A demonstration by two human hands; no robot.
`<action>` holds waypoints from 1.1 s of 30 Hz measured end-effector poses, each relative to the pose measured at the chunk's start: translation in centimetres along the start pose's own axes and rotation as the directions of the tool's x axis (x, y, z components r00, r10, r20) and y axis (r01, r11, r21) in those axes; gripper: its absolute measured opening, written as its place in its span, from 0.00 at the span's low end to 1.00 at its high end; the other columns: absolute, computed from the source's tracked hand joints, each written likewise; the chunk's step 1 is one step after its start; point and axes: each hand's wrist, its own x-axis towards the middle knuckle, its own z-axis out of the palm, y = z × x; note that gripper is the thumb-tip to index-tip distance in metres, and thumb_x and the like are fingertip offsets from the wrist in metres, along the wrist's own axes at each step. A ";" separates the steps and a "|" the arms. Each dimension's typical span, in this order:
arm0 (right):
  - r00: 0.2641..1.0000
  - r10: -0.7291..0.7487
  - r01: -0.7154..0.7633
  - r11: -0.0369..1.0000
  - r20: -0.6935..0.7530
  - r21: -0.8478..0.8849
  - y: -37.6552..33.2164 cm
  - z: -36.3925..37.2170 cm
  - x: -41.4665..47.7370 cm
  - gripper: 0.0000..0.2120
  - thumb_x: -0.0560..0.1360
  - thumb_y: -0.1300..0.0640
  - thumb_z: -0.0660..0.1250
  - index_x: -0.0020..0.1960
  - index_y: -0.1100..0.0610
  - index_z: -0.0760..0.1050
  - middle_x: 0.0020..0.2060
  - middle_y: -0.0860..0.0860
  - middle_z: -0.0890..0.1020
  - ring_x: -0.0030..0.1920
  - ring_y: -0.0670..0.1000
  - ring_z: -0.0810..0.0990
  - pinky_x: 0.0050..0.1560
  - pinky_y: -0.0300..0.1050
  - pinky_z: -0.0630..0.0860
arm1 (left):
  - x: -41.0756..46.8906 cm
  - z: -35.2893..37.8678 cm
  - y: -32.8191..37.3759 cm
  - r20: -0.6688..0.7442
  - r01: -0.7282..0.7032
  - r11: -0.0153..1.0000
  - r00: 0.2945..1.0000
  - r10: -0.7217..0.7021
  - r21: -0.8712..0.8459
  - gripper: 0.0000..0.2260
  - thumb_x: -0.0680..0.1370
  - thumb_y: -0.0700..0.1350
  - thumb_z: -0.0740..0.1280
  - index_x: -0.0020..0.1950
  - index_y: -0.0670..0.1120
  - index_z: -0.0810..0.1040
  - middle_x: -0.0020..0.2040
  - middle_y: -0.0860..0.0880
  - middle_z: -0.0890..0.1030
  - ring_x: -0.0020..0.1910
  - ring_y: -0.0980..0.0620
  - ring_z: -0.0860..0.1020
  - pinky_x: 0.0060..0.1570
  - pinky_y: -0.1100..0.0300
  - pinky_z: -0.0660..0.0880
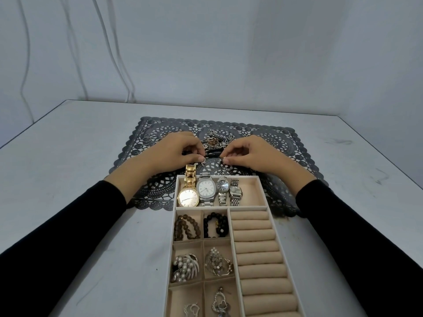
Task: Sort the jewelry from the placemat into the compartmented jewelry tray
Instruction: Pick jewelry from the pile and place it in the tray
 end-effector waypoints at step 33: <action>0.936 0.103 0.030 0.930 -0.336 0.367 -5.4 0.0 -5.9 0.08 0.70 0.55 0.75 0.50 0.51 0.84 0.42 0.50 0.86 0.48 0.54 0.84 0.55 0.49 0.80 | -6.0 -1.9 5.3 -0.343 -0.007 0.857 0.918 -0.198 -0.515 0.05 0.76 0.45 0.72 0.50 0.45 0.83 0.46 0.46 0.84 0.47 0.47 0.83 0.50 0.57 0.80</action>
